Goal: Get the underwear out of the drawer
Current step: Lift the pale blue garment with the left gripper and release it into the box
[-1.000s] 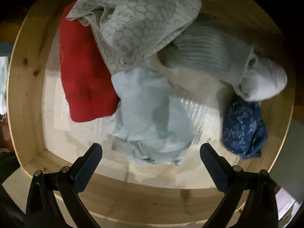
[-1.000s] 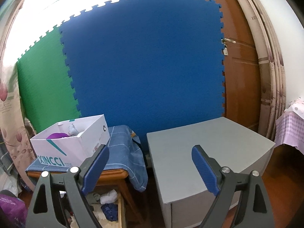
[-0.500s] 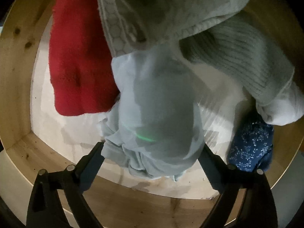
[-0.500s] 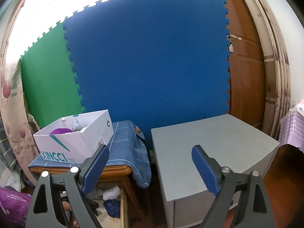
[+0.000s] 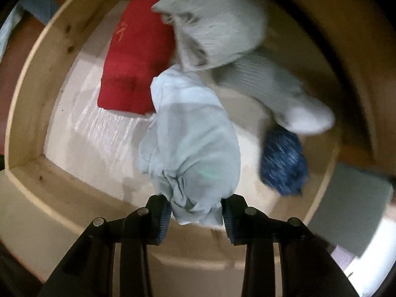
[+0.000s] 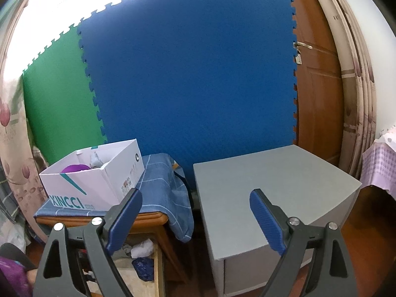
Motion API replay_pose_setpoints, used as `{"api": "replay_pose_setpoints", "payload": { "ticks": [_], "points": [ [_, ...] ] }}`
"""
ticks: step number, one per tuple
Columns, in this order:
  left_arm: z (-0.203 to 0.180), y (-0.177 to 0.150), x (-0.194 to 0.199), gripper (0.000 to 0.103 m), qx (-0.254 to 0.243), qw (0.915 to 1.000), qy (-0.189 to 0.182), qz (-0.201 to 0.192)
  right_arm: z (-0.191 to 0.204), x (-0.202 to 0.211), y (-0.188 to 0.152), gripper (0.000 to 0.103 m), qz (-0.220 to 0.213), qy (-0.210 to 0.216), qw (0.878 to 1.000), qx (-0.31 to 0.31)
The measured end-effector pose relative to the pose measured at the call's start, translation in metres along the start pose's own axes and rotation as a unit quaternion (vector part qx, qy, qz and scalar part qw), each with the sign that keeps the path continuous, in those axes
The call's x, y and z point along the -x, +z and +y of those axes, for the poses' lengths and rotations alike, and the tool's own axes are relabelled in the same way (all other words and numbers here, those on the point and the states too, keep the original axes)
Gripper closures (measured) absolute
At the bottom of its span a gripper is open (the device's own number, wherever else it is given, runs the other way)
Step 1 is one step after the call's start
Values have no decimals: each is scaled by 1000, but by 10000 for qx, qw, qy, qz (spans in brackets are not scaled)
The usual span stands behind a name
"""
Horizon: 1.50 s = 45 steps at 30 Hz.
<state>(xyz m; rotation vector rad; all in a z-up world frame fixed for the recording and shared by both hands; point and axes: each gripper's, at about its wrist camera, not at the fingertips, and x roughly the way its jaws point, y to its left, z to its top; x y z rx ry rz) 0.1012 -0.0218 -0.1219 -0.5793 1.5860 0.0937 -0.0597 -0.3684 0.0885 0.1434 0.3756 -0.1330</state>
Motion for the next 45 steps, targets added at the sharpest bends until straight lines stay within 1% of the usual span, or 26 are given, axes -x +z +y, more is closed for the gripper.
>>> {"api": "replay_pose_setpoints", "payload": {
  "ticks": [2,4,7,8,10,12,13,15,16,17,19,20,22,23,24,25,28,29,30,31,33,35,37,39,43,45],
  "points": [
    [-3,-14,14,70,-322,9994,-93,-131,3,0,-1,12,0,-28,10000,71],
    [-5,-29,28,70,-711,9969,-197,-254,7,0,-1,12,-2,-53,9999,145],
    [4,-49,52,70,-1223,9912,-306,-410,12,0,-2,12,-5,-76,9997,214],
    [10,-63,58,70,-1342,9894,-339,-450,13,-1,-2,12,5,-83,9997,234],
    [12,-72,72,70,-1599,9851,-330,-532,15,-1,-2,12,19,-100,9996,260],
    [19,-81,85,70,-1911,9786,-354,-674,18,-2,-2,12,30,-114,9995,289],
    [20,-88,96,70,-2101,9740,-343,-774,19,-2,-2,12,34,-118,9995,303],
    [16,-98,110,70,-2369,9662,-389,-935,22,-3,-2,12,43,-129,9993,335],
    [6,-103,110,70,-2496,9622,-392,-1020,23,-3,-2,12,50,-132,9993,352],
    [5,-109,117,70,-2720,9541,-366,-1194,24,-3,-2,12,56,-134,9992,366],
    [-3,-120,133,70,-3027,9414,-356,-1448,27,-4,-2,12,63,-130,9991,401],
    [-8,-128,154,70,-3209,9325,-388,-1614,28,-5,-2,12,65,-126,9990,414],
    [-19,-131,178,70,-3413,9210,-453,-1825,31,-5,-2,12,72,-126,9989,454],
    [-26,-133,197,70,-3527,9131,-500,-1986,32,-6,-2,12,73,-128,9988,472],
    [-34,-131,209,70,-3593,9078,-524,-2100,32,-6,-2,12,70,-129,9987,486],
    [-43,-129,227,70,-3691,8999,-576,-2251,33,-6,-2,12,69,-130,9987,493],
    [-63,-123,261,69,-3858,8834,-646,-2582,32,-6,-2,12,76,-126,9988,466],
    [-73,-116,272,69,-3897,8769,-643,-2738,31,-6,-2,12,87,-120,9989,452],
    [-80,-112,281,69,-3902,8736,-637,-2839,31,-6,-2,12,90,-114,9990,429],
    [-84,-106,291,69,-3884,8715,-652,-2922,30,-6,-2,12,90,-107,9990,414],
    [-97,-84,307,69,-3787,8711,-741,-3039,29,-5,-2,12,89,-98,9991,400],
    [-109,-68,318,68,-3787,8687,-614,-3133,28,-5,-2,12,90,-94,9991,402],
    [-123,-39,322,68,-3755,8679,-355,-3232,28,-5,-1,12,90,-86,9991,399],
    [-136,-17,323,68,-3675,8742,-207,-3166,27,-5,-1,12,92,-75,9992,390],
    [-150,45,309,68,-3420,8921,77,-2951,25,-6,-1,12,111,-51,9993,365],
    [-152,76,298,68,-3228,8998,262,-2924,24,-6,-1,12,121,-46,9993,362]
  ]
}}
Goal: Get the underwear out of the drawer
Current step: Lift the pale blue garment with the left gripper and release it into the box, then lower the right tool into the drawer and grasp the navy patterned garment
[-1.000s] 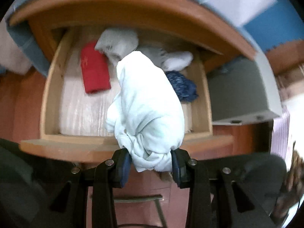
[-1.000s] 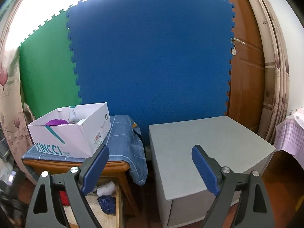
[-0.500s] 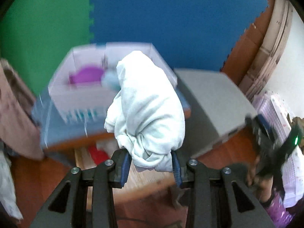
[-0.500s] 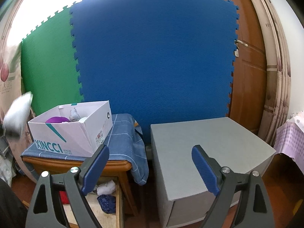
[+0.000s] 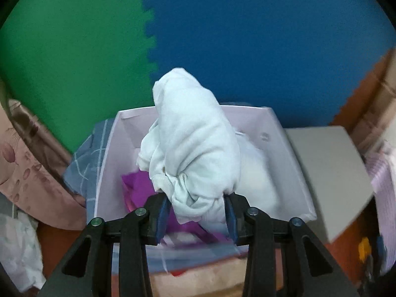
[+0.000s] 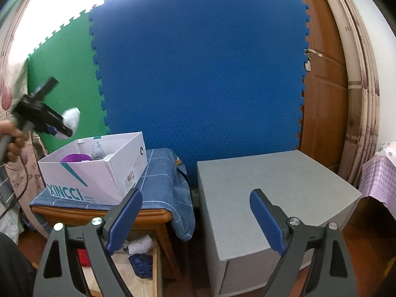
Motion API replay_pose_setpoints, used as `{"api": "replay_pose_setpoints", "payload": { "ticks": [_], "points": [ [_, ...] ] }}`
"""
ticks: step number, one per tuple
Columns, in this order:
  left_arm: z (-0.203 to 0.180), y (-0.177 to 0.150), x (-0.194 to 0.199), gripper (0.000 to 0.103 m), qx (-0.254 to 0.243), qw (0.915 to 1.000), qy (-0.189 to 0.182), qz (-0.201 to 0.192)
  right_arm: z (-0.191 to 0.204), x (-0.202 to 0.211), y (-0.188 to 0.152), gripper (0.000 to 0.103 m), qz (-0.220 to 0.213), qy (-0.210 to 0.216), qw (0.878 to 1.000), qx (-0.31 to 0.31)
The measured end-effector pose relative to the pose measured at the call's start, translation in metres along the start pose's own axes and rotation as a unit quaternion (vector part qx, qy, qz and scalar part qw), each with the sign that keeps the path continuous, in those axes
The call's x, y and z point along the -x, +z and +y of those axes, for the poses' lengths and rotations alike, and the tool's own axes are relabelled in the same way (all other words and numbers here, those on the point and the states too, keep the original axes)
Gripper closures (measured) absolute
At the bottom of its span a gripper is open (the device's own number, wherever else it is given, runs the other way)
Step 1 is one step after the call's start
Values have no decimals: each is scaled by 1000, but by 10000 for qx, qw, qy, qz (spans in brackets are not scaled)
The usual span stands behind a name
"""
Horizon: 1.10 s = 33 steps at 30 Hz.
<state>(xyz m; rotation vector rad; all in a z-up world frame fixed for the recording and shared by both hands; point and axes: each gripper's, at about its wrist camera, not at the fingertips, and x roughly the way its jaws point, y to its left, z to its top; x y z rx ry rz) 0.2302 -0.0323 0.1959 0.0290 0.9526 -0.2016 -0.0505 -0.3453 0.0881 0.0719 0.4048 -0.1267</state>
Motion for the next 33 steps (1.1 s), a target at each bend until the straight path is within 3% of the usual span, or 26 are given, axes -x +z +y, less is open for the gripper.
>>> {"api": "replay_pose_setpoints", "payload": {
  "ticks": [6,9,10,12,13,17,19,22,25,29,33],
  "points": [
    [28,9,-60,68,284,9978,412,425,-1,-1,0,12,34,7,10000,17],
    [37,14,-72,67,368,9972,538,364,0,-3,0,12,56,8,10000,15],
    [37,16,-72,62,347,9972,568,332,0,-3,0,12,64,5,10000,18],
    [37,18,-71,41,279,9968,705,266,1,-5,0,12,88,-5,10000,39],
    [35,15,-66,31,209,9959,864,141,2,-5,0,12,103,-6,9999,55],
    [17,-2,-26,18,-186,9882,1377,-636,7,-9,-2,12,229,70,9995,224],
    [10,-20,6,11,-232,9854,1275,-1101,14,-10,-3,12,322,234,9984,400],
    [13,-61,52,4,-69,9831,730,-1680,29,-14,-6,12,481,387,9952,764],
    [35,-115,82,1,248,9796,170,-1985,52,-26,-12,12,887,791,9844,1300],
    [72,-169,83,1,606,9810,-174,-1834,94,-54,-28,12,1665,1285,9576,1969],
    [108,-211,66,1,880,9846,-61,-1511,149,-97,-69,12,2463,1467,9106,2976]
  ]
}}
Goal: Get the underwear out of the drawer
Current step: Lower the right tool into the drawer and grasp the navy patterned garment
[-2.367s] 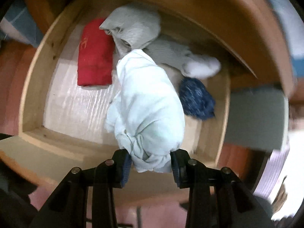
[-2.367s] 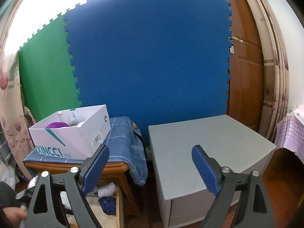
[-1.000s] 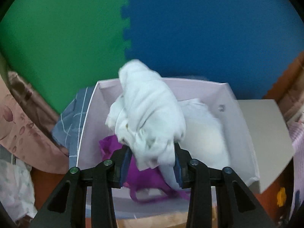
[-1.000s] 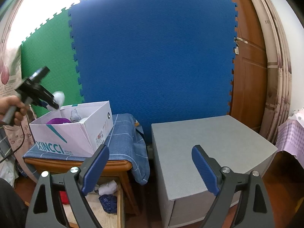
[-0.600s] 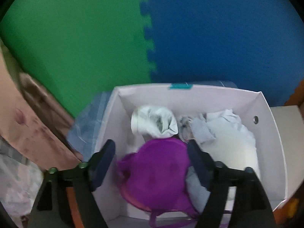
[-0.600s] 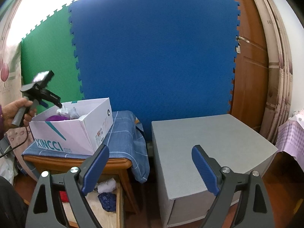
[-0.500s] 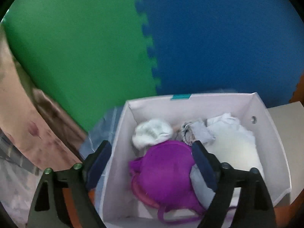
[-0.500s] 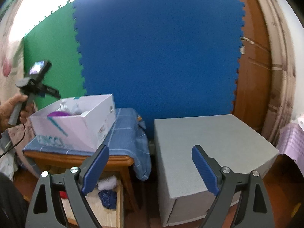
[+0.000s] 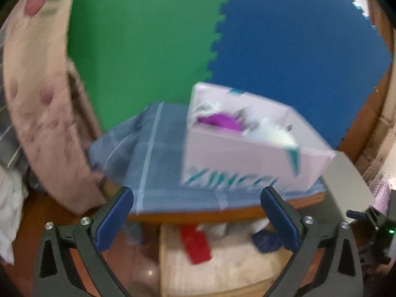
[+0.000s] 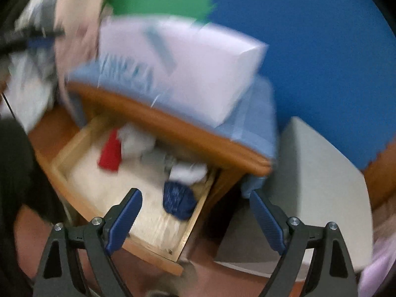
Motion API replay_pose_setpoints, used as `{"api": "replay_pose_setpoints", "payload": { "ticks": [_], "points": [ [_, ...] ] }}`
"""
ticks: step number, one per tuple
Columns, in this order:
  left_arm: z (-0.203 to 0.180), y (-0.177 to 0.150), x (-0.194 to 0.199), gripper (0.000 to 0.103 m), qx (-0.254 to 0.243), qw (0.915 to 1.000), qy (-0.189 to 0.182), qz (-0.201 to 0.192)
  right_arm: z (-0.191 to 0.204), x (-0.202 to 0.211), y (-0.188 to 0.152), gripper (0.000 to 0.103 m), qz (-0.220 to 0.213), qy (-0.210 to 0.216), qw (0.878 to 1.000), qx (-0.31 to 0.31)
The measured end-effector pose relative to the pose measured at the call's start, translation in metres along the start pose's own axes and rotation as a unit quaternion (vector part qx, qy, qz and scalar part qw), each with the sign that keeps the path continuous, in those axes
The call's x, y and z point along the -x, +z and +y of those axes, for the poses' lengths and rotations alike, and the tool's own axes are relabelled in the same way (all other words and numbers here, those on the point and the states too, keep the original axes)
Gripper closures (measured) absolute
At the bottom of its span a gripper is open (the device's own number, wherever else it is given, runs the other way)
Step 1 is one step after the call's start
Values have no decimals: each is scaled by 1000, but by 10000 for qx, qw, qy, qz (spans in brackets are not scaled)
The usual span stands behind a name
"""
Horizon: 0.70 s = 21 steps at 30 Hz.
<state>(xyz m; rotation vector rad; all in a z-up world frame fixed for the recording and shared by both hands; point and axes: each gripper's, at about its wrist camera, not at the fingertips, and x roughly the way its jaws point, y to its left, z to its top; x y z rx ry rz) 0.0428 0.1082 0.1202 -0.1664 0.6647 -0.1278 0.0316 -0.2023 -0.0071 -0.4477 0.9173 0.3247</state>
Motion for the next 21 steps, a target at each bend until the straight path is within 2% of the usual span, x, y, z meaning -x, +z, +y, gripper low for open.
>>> {"api": "replay_pose_setpoints", "payload": {
  "ticks": [3,6,7,9,14,18,21],
  "points": [
    [17,-17,-1,1,231,9997,60,-17,35,-53,4,12,548,-128,9946,872],
    [25,-26,-1,1,469,9988,-123,-54,52,-94,5,16,937,-172,9872,1277],
    [24,-26,0,1,475,9986,-230,-62,54,-103,5,16,990,-236,9854,1365],
    [21,-27,0,1,335,9992,-193,-79,61,-123,2,16,1154,-365,9797,1599],
    [6,-31,-6,1,-23,9998,-194,0,81,-161,-7,16,1310,-677,9640,2214],
    [3,-33,-13,1,-52,9996,-254,114,94,-183,-16,16,1426,-861,9493,2664],
    [1,-33,-18,1,-46,9993,-304,207,95,-193,-17,16,1446,-1019,9431,2816]
  ]
}}
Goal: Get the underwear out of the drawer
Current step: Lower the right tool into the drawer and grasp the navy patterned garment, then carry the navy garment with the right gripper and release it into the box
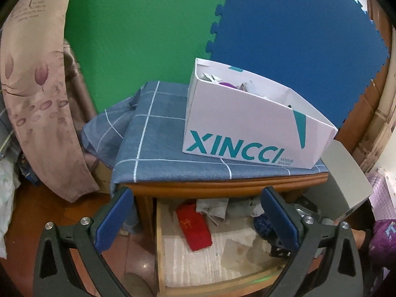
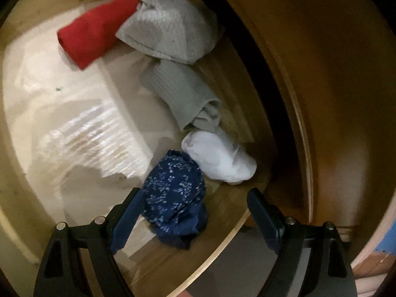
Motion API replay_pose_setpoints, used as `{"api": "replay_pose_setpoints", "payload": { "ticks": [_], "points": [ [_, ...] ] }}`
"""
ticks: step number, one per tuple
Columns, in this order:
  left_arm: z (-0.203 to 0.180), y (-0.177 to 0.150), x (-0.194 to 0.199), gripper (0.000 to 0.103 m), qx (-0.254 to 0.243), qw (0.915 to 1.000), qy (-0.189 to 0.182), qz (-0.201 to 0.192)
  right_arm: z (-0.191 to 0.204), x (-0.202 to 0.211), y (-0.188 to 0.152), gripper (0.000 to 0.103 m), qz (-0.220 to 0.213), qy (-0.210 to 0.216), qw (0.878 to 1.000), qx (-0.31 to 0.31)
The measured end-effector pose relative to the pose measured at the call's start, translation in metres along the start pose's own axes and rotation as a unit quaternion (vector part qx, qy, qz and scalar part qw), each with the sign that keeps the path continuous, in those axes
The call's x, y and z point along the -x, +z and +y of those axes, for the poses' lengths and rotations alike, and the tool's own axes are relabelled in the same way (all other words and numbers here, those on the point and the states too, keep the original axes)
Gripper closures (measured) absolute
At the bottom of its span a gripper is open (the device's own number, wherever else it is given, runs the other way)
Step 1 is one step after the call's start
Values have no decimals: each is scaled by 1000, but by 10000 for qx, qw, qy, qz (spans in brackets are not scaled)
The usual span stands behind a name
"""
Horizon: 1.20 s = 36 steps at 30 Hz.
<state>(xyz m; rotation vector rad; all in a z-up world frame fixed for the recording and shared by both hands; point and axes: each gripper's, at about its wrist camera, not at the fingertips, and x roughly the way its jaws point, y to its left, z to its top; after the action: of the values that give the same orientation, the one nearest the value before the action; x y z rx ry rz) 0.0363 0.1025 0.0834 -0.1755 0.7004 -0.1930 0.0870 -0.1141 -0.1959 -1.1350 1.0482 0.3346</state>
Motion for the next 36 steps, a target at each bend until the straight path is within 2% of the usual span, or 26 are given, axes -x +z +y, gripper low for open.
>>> {"api": "replay_pose_setpoints", "payload": {
  "ticks": [2,10,11,13,14,15,16,22,26,36],
  "points": [
    [-2,0,-4,1,-7,10000,10,71,-1,-5,1,16,52,2,10000,9],
    [-14,-3,-15,1,-219,9994,32,267,4,-28,1,18,470,790,9958,31],
    [-16,-4,-16,1,-261,9993,33,282,5,-30,2,26,517,859,9949,47],
    [-20,-5,-17,1,-351,9989,41,294,3,-32,2,32,560,1042,9930,4],
    [-22,-5,-18,1,-411,9987,55,296,1,-31,3,46,560,1191,9913,-24],
    [-24,-6,-18,1,-455,9985,63,296,0,-32,2,62,588,1153,9916,-26],
    [-26,-6,-18,1,-496,9983,72,295,-2,-36,2,69,683,1060,9920,-5],
    [-29,-8,-18,1,-620,9976,107,276,-5,-24,0,76,418,940,9942,315],
    [-25,-7,-20,1,-537,9979,98,345,-10,7,0,77,53,964,9946,376],
    [-23,-8,-21,1,-502,9977,81,454,-53,107,-15,77,-820,1205,9893,-28]
  ]
}}
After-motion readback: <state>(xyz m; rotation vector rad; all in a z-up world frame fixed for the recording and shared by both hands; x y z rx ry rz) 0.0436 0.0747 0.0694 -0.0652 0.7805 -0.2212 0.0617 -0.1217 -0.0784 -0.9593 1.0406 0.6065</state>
